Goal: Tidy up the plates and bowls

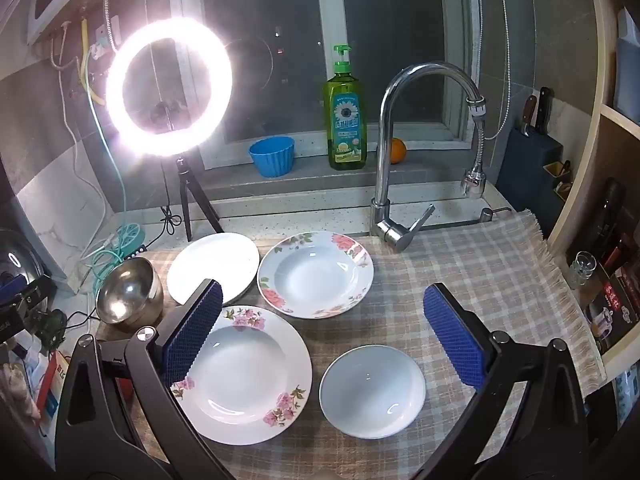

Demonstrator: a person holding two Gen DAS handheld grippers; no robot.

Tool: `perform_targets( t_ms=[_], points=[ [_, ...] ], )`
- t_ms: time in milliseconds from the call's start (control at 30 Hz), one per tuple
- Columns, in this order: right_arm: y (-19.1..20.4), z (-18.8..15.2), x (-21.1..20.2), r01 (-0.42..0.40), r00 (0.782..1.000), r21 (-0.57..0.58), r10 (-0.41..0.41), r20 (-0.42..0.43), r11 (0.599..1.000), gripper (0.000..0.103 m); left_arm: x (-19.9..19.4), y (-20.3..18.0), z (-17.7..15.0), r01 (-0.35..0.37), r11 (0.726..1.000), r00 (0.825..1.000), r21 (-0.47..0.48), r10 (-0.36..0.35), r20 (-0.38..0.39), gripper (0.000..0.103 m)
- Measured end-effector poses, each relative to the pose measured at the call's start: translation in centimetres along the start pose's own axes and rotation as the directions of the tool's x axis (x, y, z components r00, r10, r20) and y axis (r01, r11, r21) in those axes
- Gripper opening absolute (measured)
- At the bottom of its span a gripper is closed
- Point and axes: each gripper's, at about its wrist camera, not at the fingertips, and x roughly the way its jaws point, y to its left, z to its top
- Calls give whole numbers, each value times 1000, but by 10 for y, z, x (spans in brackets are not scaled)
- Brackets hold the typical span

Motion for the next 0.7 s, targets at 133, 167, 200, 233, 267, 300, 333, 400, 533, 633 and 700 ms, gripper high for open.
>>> perform_targets(
  t_ms=[133,167,200,233,267,300,333,400,533,633,700],
  points=[
    [1,0,-1,17,1000,-10,-17,14,1000,102,0,0,1,2,1000,1000,-4,-2,7,101],
    [2,-1,-1,19,1000,-12,-19,15,1000,102,0,0,1,0,1000,1000,-2,0,10,101],
    [2,-1,-1,23,1000,-14,-23,17,1000,102,-1,0,2,1,1000,1000,-1,-1,13,101],
    [2,1,-3,-2,1000,-5,2,13,1000,102,0,0,2,1,1000,1000,0,-1,16,101],
    [3,1,-3,-2,1000,-5,2,15,1000,102,0,-1,2,0,1000,1000,3,0,18,101],
    [3,2,-3,-1,1000,-4,1,16,1000,102,0,-1,2,-3,1000,1000,5,3,21,101],
    [3,3,-2,-2,1000,-5,2,17,1000,102,3,3,-3,-6,1000,1000,0,6,20,101],
    [2,4,-1,3,1000,-8,-3,18,1000,102,-2,3,-1,-9,1000,1000,-6,10,24,101],
    [1,3,-7,7,999,-8,-7,44,1000,102,-5,4,2,-15,1000,999,-14,15,33,101],
    [1,3,-10,7,999,-12,-7,50,1000,102,-7,5,3,-15,1000,999,-16,16,35,101],
    [1,4,-9,8,999,-8,-7,47,1000,102,-7,6,4,-14,1000,999,-17,15,35,101]
  ],
)
